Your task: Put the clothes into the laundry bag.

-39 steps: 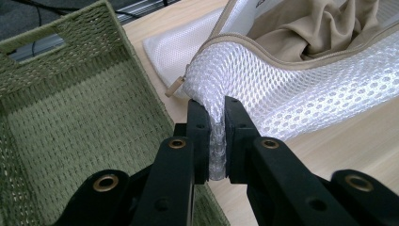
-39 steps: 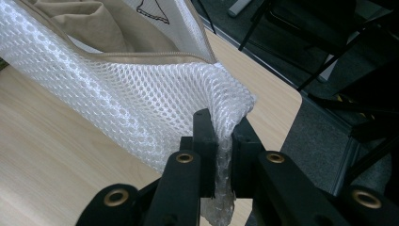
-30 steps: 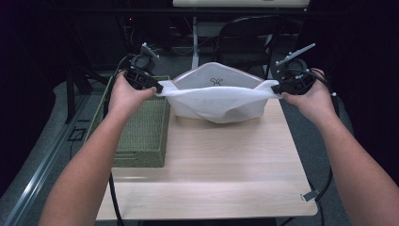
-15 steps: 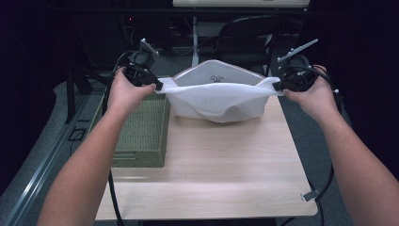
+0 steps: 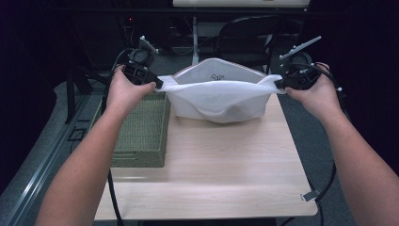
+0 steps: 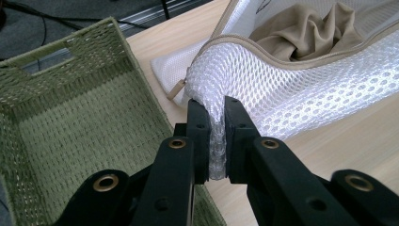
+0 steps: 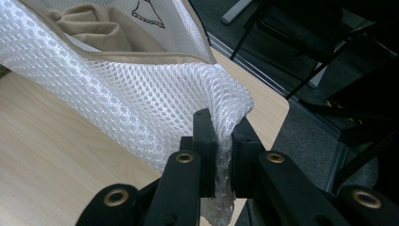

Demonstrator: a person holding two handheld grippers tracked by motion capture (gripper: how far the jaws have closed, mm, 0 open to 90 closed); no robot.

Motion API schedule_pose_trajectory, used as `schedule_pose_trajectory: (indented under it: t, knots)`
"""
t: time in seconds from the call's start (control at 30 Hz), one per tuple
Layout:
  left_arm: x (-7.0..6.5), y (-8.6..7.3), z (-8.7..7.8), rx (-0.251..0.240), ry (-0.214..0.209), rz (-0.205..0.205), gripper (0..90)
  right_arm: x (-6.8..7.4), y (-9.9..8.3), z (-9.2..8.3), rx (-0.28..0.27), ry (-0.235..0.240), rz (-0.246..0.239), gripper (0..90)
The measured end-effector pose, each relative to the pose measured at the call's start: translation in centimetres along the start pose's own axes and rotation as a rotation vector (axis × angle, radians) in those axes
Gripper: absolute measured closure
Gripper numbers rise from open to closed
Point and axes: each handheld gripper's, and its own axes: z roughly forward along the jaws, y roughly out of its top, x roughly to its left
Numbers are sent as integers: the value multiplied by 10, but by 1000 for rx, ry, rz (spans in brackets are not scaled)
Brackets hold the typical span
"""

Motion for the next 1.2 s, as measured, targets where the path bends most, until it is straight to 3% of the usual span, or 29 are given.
schedule_pose_trajectory:
  t: [0.57,1.2]
  knots:
    - [-4,-16,5,6,-40,3,833,7,-15,1,19,16,-25,831]
    - [-12,-49,17,28,-105,25,833,18,-43,5,26,53,-52,831]
